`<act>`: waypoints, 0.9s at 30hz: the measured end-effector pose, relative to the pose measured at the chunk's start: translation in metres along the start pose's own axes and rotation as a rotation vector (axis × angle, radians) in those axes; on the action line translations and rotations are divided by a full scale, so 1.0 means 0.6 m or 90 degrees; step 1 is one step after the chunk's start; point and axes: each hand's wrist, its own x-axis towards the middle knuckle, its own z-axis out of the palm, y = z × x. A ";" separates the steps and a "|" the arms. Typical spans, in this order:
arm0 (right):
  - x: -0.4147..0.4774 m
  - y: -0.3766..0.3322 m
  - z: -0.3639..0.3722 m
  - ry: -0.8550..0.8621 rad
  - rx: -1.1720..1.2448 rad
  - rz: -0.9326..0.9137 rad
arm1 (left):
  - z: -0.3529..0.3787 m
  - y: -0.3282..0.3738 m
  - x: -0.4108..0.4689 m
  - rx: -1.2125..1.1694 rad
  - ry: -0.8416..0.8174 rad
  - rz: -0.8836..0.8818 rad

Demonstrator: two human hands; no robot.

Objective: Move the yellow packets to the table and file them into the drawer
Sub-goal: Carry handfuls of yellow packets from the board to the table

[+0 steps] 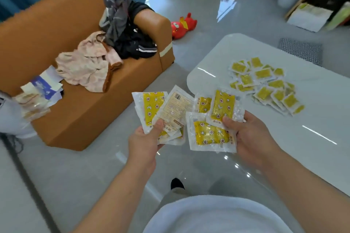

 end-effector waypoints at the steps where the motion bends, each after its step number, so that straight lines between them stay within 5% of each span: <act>1: 0.011 -0.011 -0.004 0.026 0.018 -0.013 | 0.021 0.012 0.025 0.016 -0.023 -0.005; 11: 0.186 -0.114 -0.157 0.238 0.135 -0.057 | 0.321 0.036 0.235 0.153 -0.157 -0.054; 27: 0.755 -0.284 -0.591 0.525 0.246 0.073 | 0.967 -0.140 0.634 0.441 -0.163 -0.165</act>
